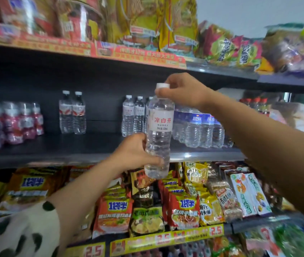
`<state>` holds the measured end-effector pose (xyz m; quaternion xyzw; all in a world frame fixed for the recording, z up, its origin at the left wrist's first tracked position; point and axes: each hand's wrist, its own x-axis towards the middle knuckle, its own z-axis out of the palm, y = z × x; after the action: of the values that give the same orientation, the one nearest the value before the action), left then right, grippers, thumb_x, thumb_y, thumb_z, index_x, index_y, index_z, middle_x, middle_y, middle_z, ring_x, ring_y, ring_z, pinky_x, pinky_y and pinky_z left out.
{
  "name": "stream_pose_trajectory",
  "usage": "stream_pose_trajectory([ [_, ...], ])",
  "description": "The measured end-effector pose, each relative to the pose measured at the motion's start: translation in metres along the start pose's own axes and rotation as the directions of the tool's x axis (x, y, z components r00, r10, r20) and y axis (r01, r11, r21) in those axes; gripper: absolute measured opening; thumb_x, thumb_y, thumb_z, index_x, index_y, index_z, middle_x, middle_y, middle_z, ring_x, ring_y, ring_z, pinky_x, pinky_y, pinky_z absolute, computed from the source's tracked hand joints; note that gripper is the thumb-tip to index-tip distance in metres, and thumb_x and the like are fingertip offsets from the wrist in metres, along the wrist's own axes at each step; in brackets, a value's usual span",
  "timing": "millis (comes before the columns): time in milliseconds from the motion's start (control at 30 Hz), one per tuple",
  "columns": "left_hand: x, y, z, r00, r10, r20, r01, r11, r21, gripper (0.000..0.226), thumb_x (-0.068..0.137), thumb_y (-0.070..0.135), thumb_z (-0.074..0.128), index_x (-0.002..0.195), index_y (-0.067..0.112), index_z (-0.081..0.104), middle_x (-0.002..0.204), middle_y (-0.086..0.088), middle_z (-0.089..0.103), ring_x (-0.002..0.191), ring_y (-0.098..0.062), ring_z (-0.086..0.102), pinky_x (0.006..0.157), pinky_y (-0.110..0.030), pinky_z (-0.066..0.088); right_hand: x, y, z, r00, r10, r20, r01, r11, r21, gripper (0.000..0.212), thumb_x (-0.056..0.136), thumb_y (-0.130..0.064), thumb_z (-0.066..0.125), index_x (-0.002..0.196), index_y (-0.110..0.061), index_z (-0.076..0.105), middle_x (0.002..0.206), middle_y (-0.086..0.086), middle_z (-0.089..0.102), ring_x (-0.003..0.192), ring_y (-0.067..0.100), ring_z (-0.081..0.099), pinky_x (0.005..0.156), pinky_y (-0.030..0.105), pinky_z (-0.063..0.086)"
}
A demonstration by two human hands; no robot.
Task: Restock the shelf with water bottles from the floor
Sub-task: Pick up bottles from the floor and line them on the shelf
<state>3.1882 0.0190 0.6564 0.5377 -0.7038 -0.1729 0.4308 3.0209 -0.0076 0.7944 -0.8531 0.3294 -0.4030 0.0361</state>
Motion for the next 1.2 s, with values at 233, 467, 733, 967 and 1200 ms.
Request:
stream_pose_trajectory([
  [233, 0.077, 0.007, -0.033, 0.996, -0.056, -0.065, 0.061, 0.995, 0.074, 0.062, 0.041, 0.037, 0.088, 0.092, 0.010, 0.065, 0.090, -0.011, 0.073, 0.085, -0.027, 0.071, 0.075, -0.051, 0.058, 0.047, 0.038, 0.022, 0.978, 0.087, 0.189, -0.102, 0.992, 0.069, 0.029, 0.080, -0.042, 0.073, 0.072, -0.017, 0.059, 0.068, 0.002, 0.063, 0.049, 0.008, 0.060, 0.050, 0.026, 0.053],
  [467, 0.163, -0.037, -0.022, 0.988, -0.153, 0.004, 0.151, 0.984, 0.097, 0.030, 0.068, 0.012, 0.084, 0.089, 0.014, 0.064, 0.089, -0.007, 0.071, 0.080, -0.017, 0.069, 0.067, -0.030, 0.059, 0.131, 0.111, 0.076, 0.958, 0.163, 0.237, -0.202, 0.967, 0.155, 0.022, 0.075, -0.025, 0.077, 0.079, -0.005, 0.068, 0.072, 0.010, 0.071, 0.065, 0.023, 0.071, 0.064, 0.035, 0.061],
  [733, 0.245, -0.107, -0.003, 0.968, -0.249, 0.016, 0.245, 0.960, 0.138, 0.031, 0.073, 0.006, 0.080, 0.098, 0.011, 0.063, 0.090, -0.004, 0.069, 0.081, -0.017, 0.066, 0.069, -0.028, 0.056, 0.196, 0.194, 0.141, 0.923, 0.206, 0.324, -0.274, 0.945, 0.178, 0.018, 0.077, -0.020, 0.077, 0.077, -0.013, 0.061, 0.056, -0.002, 0.067, 0.048, 0.011, 0.064, 0.051, 0.025, 0.056],
  [967, 0.292, -0.148, -0.004, 0.955, -0.259, -0.145, 0.285, 0.935, 0.209, 0.034, 0.063, 0.017, 0.087, 0.092, 0.018, 0.069, 0.091, 0.005, 0.071, 0.088, -0.013, 0.067, 0.081, -0.027, 0.053, 0.244, 0.219, 0.180, 0.921, 0.219, 0.322, -0.291, 0.936, 0.196, 0.035, 0.071, -0.015, 0.078, 0.101, -0.002, 0.066, 0.082, 0.012, 0.071, 0.061, 0.022, 0.069, 0.053, 0.030, 0.058],
  [1200, 0.317, -0.167, -0.009, 0.893, -0.299, -0.336, 0.408, 0.854, 0.322, 0.028, 0.067, 0.023, 0.085, 0.071, 0.015, 0.059, 0.081, -0.001, 0.065, 0.076, -0.016, 0.061, 0.055, -0.022, 0.043, 0.279, 0.239, 0.208, 0.935, 0.230, 0.270, -0.283, 0.943, 0.177, 0.015, 0.072, -0.018, 0.078, 0.080, -0.012, 0.067, 0.069, 0.002, 0.068, 0.048, 0.010, 0.064, 0.044, 0.020, 0.052],
])
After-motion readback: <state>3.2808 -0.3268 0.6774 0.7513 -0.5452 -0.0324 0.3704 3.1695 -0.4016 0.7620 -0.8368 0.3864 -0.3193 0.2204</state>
